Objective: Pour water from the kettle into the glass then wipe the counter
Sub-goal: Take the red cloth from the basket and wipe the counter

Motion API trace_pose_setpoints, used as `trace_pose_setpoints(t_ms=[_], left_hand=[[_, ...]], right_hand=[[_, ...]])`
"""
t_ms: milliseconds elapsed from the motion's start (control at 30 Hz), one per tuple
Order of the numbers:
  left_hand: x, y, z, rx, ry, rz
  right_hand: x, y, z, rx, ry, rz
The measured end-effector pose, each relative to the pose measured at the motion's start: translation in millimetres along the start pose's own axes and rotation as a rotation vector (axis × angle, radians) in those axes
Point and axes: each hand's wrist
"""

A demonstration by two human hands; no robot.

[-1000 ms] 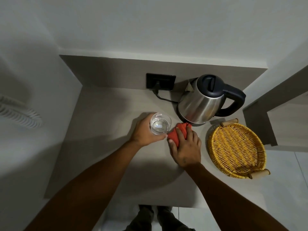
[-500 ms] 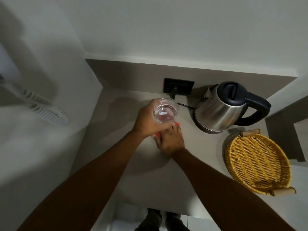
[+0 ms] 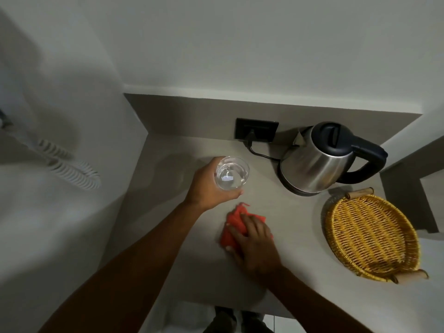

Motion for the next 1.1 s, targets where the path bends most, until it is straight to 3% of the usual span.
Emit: trace_pose_setpoints(t_ms=[100,200,467,833,1000,1100], left_hand=[[-1.1,-1.7,1.6,0.032,0.013,-0.004],[-1.5,-0.9,3.4,0.051,0.026,-0.01],[-16.3,30.5,18.5,-0.036,-0.123,0.03],[-25.5,59.1,13.7,-0.077,-0.109,0.037],[-27.5,56.1,21.0,-0.016,-0.052,0.059],[-28.2,51.2,30.2,0.145,0.023,0.134]], right_hand=[[50.6,-4.8,3.4,-0.054,-0.012,-0.052],[79.8,-13.8,-23.1,-0.041,0.163,-0.063],[9.9,-2.9,-83.4,-0.087,0.402,-0.05],[12.9,-16.3,-83.4,-0.09,0.377,-0.005],[-2.0,-44.2,-92.3,-0.016,0.446,-0.15],[-32.8,-54.6,-115.9,-0.02,0.572,-0.242]])
Point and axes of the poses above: each hand's wrist, its own x-axis towards the middle knuckle, its own y-axis out of the palm, z = x × y, and after that the axes turned 15 degrees about -x, right-handed
